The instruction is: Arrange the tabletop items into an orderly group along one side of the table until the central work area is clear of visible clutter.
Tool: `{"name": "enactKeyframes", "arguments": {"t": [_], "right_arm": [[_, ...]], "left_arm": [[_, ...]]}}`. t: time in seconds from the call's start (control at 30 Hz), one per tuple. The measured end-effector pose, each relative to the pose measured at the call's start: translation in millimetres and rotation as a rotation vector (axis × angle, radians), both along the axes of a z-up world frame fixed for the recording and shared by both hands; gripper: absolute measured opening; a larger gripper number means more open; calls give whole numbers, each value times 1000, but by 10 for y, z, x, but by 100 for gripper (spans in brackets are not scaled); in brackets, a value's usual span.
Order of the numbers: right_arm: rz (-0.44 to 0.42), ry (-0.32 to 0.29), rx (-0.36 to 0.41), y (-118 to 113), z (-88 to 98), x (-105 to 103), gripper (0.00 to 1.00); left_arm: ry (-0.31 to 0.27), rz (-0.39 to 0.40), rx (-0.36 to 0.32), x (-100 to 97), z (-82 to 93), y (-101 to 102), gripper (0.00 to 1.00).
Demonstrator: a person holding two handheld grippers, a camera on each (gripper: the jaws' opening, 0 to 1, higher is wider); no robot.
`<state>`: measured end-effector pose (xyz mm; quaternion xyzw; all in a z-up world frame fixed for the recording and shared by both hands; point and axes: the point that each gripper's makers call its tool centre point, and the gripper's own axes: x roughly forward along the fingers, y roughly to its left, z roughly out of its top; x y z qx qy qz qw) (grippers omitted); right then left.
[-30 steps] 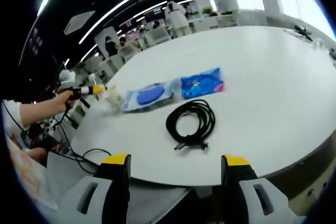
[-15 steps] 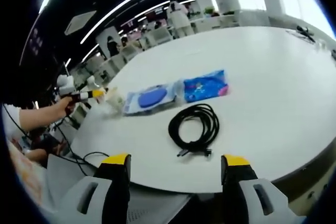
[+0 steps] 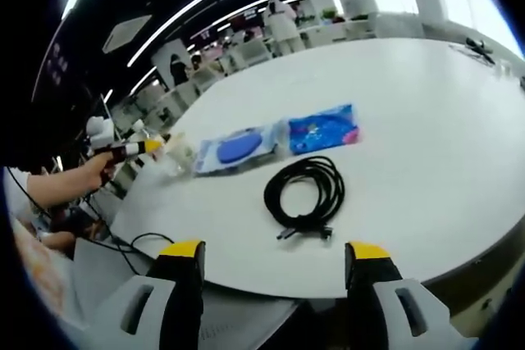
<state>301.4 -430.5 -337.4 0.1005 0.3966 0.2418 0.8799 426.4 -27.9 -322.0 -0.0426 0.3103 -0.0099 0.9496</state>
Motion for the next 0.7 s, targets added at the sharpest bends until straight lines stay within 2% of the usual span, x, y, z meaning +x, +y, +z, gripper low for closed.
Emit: {"name": "enactKeyframes", "arguments": {"t": [0.43,0.6,0.7], "right_arm": [[-13,6,2,-104,-47,-30,70],[-6,0,7,-103,-34,-27,70],[-6,-2,8,-125,-28,-18,70]], "left_arm": [[-2,81,13,-21,-34,-18,38],[-19,80,-9,-13,-43,-24,39],[-39,76,-61,-14,-3,-72,44]]}}
